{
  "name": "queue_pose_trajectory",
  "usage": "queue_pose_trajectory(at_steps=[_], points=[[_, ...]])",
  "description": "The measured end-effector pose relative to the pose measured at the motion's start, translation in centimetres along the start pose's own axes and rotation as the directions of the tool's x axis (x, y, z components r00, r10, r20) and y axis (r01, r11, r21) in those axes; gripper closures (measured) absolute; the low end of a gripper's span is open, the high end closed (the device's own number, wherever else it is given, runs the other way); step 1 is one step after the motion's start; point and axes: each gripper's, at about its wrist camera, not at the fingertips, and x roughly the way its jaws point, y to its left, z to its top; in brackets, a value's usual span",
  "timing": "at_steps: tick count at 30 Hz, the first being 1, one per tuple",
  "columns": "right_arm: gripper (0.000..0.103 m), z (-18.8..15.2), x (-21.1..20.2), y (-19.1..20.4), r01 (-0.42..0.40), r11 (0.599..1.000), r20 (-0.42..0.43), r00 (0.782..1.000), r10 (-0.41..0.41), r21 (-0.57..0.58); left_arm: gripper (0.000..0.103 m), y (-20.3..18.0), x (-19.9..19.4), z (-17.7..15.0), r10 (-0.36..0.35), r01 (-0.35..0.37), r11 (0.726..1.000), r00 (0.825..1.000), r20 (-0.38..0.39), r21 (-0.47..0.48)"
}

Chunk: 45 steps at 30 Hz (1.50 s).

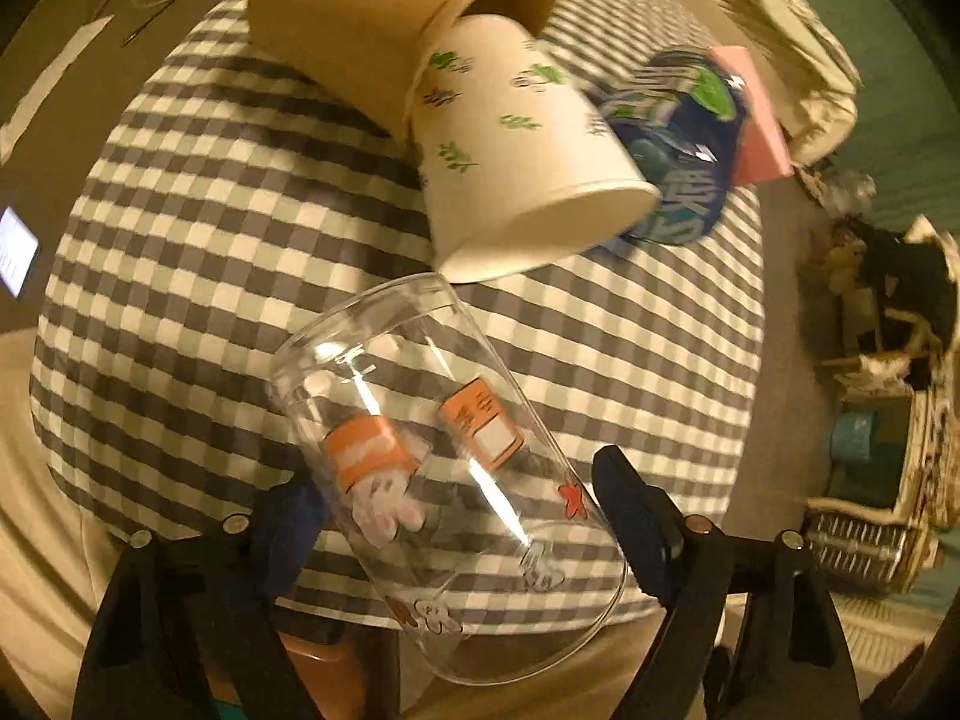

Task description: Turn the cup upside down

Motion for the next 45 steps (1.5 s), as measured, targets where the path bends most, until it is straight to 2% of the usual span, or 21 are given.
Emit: queue_pose_trajectory(at_steps=[4, 7, 9, 13, 16, 22, 26, 28, 33, 34, 35, 36, 42, 45], points=[[0.014, 0.0, -0.2, 0.2, 0.008, 1.000, -0.002, 1.000, -0.008, 0.000, 0.022, -0.3, -2.4, -1.1, -0.019, 0.013, 0.996, 0.997, 0.071, 0.090], [0.014, 0.0, -0.3, 0.9, 0.010, 1.000, 0.001, 1.000, -0.010, -0.010, 0.027, -0.4, -4.4, -1.5, -0.003, -0.026, 0.984, 0.988, 0.157, 0.178], [0.014, 0.0, -0.3, 1.4, 0.010, 1.000, 0.002, 1.000, -0.010, -0.017, 0.029, -0.2, -5.1, -1.8, 0.005, -0.048, 0.974, 0.982, 0.188, 0.222], [0.014, -0.2, -0.3, 2.6, 0.011, 0.999, -0.007, 1.000, -0.012, -0.032, 0.031, 1.9, -3.6, -2.4, -0.004, -0.030, 0.974, 0.989, 0.150, 0.224], [0.014, -0.2, -0.4, 3.6, 0.007, 0.999, -0.007, 1.000, -0.007, -0.044, 0.031, 2.0, -1.9, -2.3, 0.039, -0.061, 0.969, 0.995, 0.097, 0.238], [0.014, 0.0, -0.4, 5.1, 0.002, 0.998, -0.005, 1.000, -0.002, -0.065, 0.027, 2.8, -1.1, -1.8, 0.050, -0.052, 0.974, 0.999, 0.014, 0.220], [0.014, -0.1, -0.3, 5.5, 0.007, 0.997, -0.013, 1.000, -0.008, -0.075, 0.027, 1.4, -0.7, -0.2, 0.079, -0.077, 0.973, 0.997, 0.003, 0.219], [0.014, -0.2, -0.3, 5.5, 0.009, 0.997, -0.016, 1.000, -0.010, -0.075, 0.023, 1.1, -0.4, 0.7, 0.092, -0.088, 0.970, 0.996, -0.008, 0.228], [0.014, -0.2, -0.1, 5.1, 0.022, 0.998, -0.023, 0.999, -0.023, -0.063, 0.023, 0.1, -0.3, 2.5, 0.081, -0.069, 0.971, 0.996, -0.044, 0.231], [0.014, -0.3, 0.0, 5.0, 0.022, 0.998, -0.025, 0.999, -0.024, -0.061, 0.024, 0.1, 0.0, 2.8, 0.071, -0.057, 0.972, 0.996, -0.052, 0.227], [0.014, -0.3, 0.0, 5.0, 0.022, 0.998, -0.025, 0.999, -0.023, -0.061, 0.033, 0.1, 0.3, 3.1, 0.067, -0.052, 0.973, 0.996, -0.061, 0.226], [0.014, -0.3, 0.0, 5.0, 0.021, 0.998, -0.025, 0.999, -0.023, -0.061, 0.040, 0.2, 0.3, 3.3, 0.074, -0.058, 0.972, 0.995, -0.063, 0.227], [0.014, -0.4, 0.1, 4.9, 0.021, 0.998, -0.027, 0.999, -0.023, -0.062, 0.040, 0.1, -0.8, 3.5, 0.039, -0.032, 0.966, 0.999, -0.020, 0.255], [0.014, -0.4, 0.1, 4.8, 0.026, 0.998, -0.027, 0.999, -0.028, -0.060, 0.040, -0.1, -2.7, 3.7, -0.005, -0.011, 0.964, 0.998, 0.059, 0.267]])
